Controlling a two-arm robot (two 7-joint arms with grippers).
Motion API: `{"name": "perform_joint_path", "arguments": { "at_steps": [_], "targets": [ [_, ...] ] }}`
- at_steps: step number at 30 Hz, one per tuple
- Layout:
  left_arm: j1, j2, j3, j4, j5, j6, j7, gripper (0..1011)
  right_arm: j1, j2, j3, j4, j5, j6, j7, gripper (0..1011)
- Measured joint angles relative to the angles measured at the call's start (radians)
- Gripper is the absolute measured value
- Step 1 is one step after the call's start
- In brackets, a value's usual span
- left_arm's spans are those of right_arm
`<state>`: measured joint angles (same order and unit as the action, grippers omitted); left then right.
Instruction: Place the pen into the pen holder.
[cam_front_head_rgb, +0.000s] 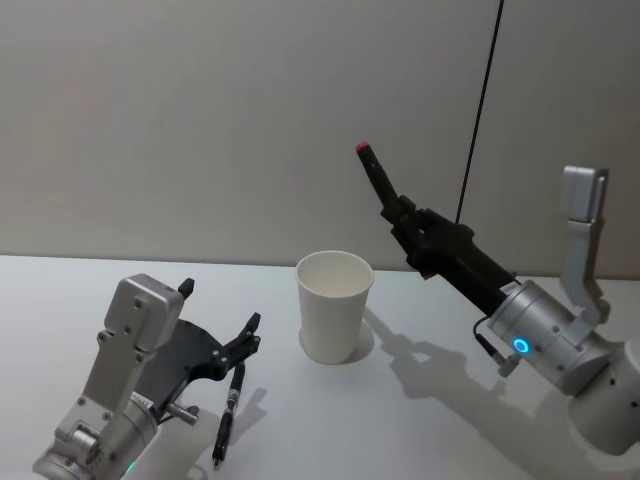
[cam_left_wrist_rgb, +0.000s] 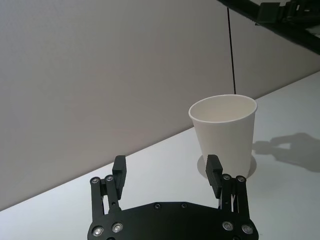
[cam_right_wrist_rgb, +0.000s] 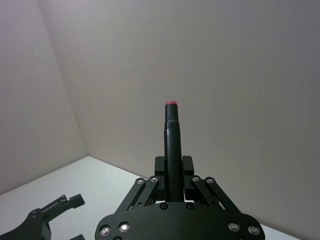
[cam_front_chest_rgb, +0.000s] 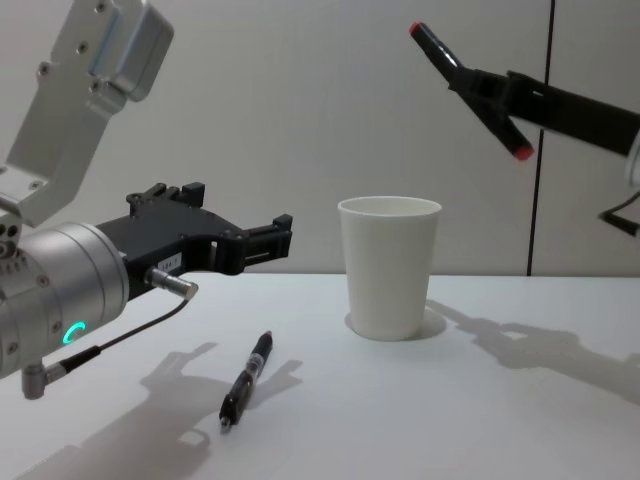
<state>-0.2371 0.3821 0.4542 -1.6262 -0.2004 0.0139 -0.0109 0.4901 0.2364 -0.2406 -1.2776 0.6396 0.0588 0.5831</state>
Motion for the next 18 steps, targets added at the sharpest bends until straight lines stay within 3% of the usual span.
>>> {"name": "perform_joint_path", "arguments": {
  "at_steps": [8,18],
  "targets": [
    [0.0,0.0,0.0,0.0,0.0,0.0,0.0,1002,0.03,-0.033,-0.025,0.069,-0.016,-0.06,-0.003,197],
    [0.0,0.0,0.0,0.0,0.0,0.0,0.0,1002,0.074,-0.096,-0.061,0.191,-0.066,-0.195,-0.032,197]
  ]
}}
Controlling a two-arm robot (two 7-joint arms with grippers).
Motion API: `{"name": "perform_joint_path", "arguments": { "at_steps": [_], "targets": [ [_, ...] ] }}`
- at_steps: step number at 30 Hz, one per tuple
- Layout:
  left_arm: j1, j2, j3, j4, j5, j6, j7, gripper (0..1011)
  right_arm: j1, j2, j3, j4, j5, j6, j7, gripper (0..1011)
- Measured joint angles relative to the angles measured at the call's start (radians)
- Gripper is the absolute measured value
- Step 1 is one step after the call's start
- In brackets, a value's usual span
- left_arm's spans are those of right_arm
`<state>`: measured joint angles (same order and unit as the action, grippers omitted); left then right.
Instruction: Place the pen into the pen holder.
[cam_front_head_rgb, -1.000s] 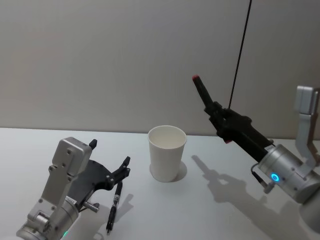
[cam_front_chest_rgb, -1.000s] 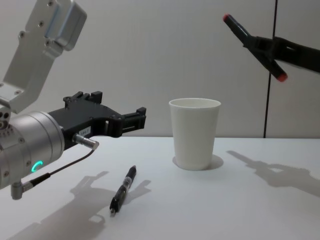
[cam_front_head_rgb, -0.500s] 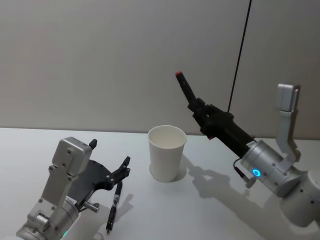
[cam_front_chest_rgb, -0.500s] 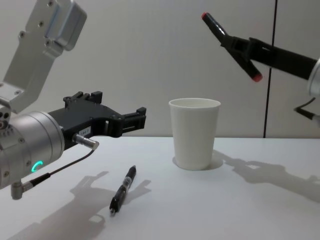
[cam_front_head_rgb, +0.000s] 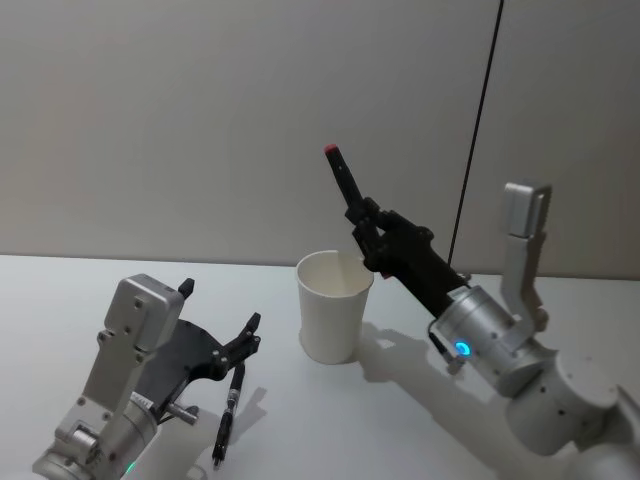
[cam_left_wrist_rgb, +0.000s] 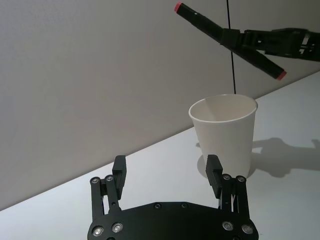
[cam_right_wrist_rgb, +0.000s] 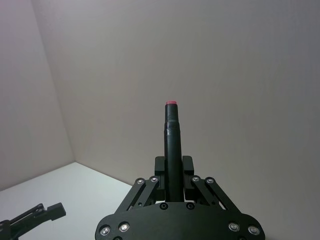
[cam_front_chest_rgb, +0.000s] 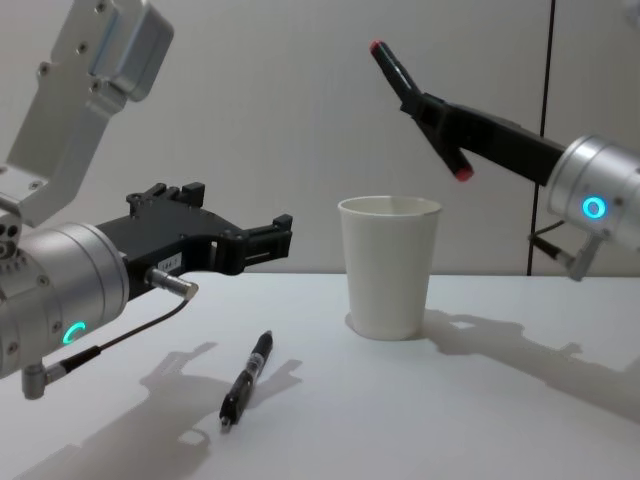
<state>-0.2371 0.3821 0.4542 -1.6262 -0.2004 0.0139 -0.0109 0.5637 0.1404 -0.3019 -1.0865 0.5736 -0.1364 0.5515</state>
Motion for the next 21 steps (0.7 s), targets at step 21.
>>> {"name": "perform_joint_path", "arguments": {
  "at_steps": [21],
  "targets": [
    [0.0,0.0,0.0,0.0,0.0,0.0,0.0,1002,0.047,-0.078,-0.041,0.147,-0.091,-0.13,-0.056,197]
  ]
}}
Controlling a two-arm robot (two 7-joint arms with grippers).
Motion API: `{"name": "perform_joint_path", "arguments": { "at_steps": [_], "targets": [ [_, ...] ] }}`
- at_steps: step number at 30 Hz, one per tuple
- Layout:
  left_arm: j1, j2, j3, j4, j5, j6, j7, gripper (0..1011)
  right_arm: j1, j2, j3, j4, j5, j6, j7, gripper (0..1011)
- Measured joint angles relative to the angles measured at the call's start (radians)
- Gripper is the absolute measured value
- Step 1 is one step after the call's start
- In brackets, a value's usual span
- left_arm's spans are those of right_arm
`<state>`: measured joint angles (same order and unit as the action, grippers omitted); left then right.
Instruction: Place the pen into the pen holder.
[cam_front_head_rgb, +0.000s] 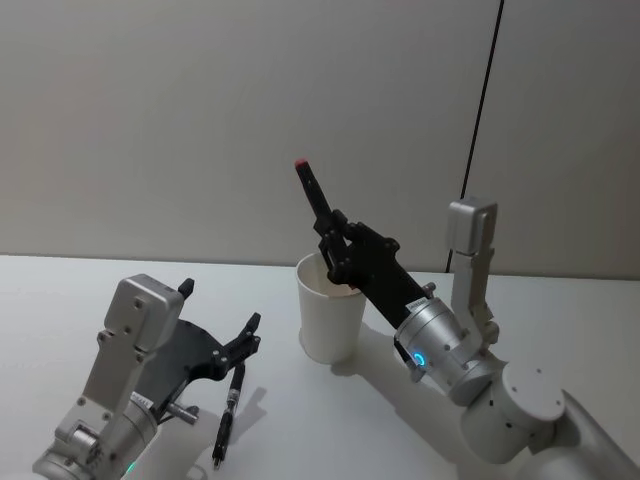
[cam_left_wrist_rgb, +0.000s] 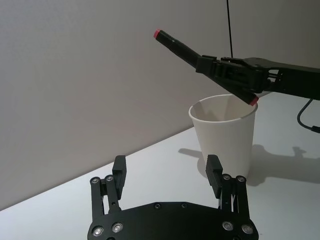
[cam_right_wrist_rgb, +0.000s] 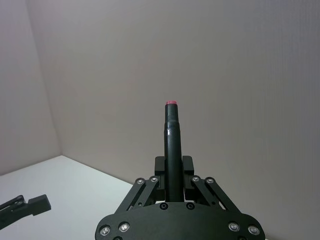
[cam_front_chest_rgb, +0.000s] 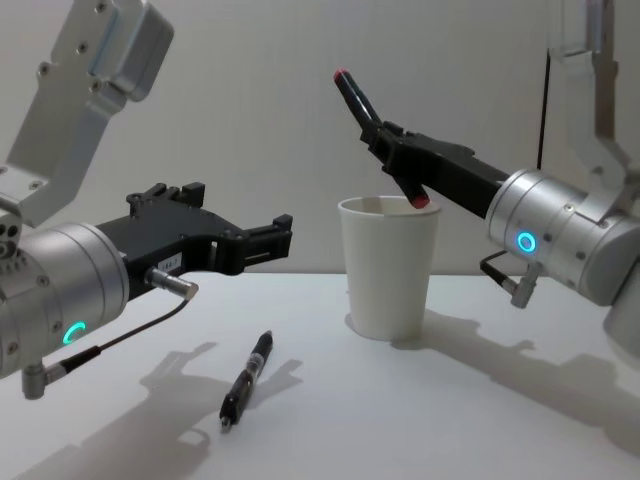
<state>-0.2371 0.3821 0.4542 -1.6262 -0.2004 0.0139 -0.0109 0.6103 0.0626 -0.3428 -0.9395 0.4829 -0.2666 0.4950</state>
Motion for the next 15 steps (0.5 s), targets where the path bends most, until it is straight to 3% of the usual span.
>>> {"name": "perform_joint_path", "arguments": {
  "at_steps": [15],
  "targets": [
    [0.0,0.0,0.0,0.0,0.0,0.0,0.0,1002,0.013,-0.027,-0.008,0.051,-0.053,-0.017,-0.055,197]
  ]
}}
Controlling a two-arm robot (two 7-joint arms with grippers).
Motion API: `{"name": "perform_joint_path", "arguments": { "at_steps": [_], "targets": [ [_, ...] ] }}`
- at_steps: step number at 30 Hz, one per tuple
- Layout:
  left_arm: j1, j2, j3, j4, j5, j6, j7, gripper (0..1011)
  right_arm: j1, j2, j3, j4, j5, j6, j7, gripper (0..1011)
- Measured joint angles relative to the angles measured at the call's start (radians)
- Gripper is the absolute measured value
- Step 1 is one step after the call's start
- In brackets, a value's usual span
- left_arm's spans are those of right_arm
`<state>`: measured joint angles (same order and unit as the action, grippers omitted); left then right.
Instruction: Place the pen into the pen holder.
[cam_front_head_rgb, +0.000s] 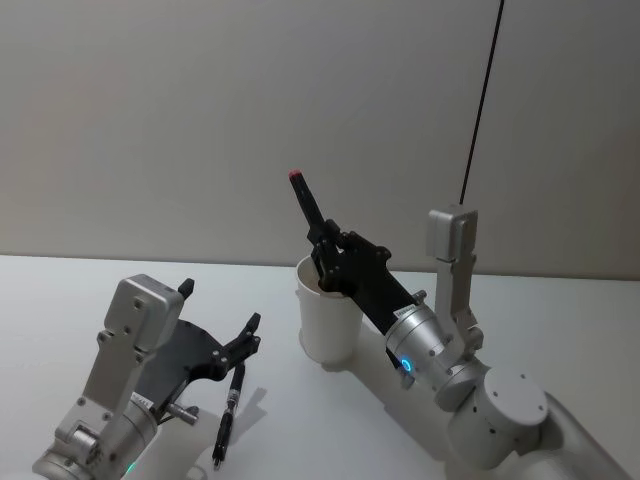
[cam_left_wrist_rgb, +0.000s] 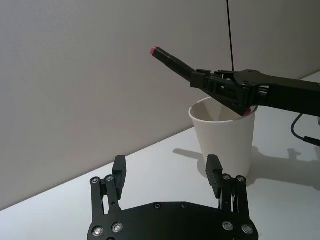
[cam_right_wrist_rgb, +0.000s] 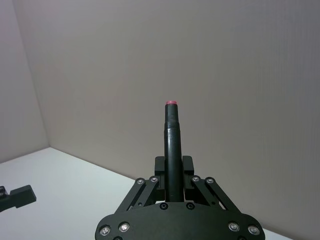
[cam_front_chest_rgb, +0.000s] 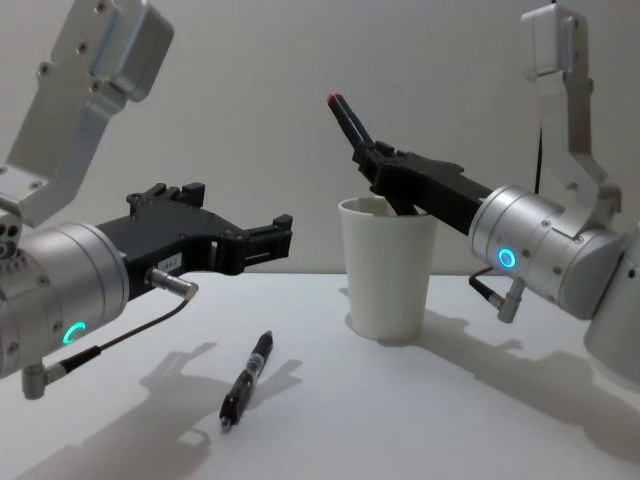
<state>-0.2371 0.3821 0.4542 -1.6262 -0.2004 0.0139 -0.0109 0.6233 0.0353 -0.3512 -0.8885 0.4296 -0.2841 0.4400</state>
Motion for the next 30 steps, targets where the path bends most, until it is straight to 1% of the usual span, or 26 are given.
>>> {"name": "perform_joint_path", "arguments": {
  "at_steps": [8,12,14,16,17,18,19,21,23,26,27,30],
  "targets": [
    [0.0,0.0,0.0,0.0,0.0,0.0,0.0,1002,0.002,-0.008,-0.001,0.014,-0.019,-0.004,-0.021,197],
    [0.0,0.0,0.0,0.0,0.0,0.0,0.0,1002,0.003,-0.01,-0.002,0.018,-0.025,-0.005,-0.027,262],
    [0.0,0.0,0.0,0.0,0.0,0.0,0.0,1002,0.003,-0.011,-0.002,0.02,-0.027,-0.005,-0.029,339],
    [0.0,0.0,0.0,0.0,0.0,0.0,0.0,1002,0.003,-0.012,-0.002,0.021,-0.029,-0.006,-0.031,383],
    [0.0,0.0,0.0,0.0,0.0,0.0,0.0,1002,0.003,-0.013,-0.002,0.022,-0.03,-0.006,-0.032,441],
    [0.0,0.0,0.0,0.0,0.0,0.0,0.0,1002,0.003,-0.013,-0.002,0.022,-0.031,-0.006,-0.033,452],
    [0.0,0.0,0.0,0.0,0.0,0.0,0.0,1002,0.003,-0.013,-0.002,0.023,-0.031,-0.006,-0.034,503],
    [0.0,0.0,0.0,0.0,0.0,0.0,0.0,1002,0.003,-0.014,-0.002,0.024,-0.033,-0.006,-0.035,561],
    [0.0,0.0,0.0,0.0,0.0,0.0,0.0,1002,0.003,-0.014,-0.002,0.025,-0.034,-0.007,-0.036,641],
    [0.0,0.0,0.0,0.0,0.0,0.0,0.0,1002,0.004,-0.015,-0.002,0.025,-0.035,-0.007,-0.037,699],
    [0.0,0.0,0.0,0.0,0.0,0.0,0.0,1002,0.004,-0.015,-0.002,0.025,-0.035,-0.007,-0.037,756],
    [0.0,0.0,0.0,0.0,0.0,0.0,0.0,1002,0.004,-0.015,-0.002,0.026,-0.036,-0.007,-0.038,832]
  ]
}}
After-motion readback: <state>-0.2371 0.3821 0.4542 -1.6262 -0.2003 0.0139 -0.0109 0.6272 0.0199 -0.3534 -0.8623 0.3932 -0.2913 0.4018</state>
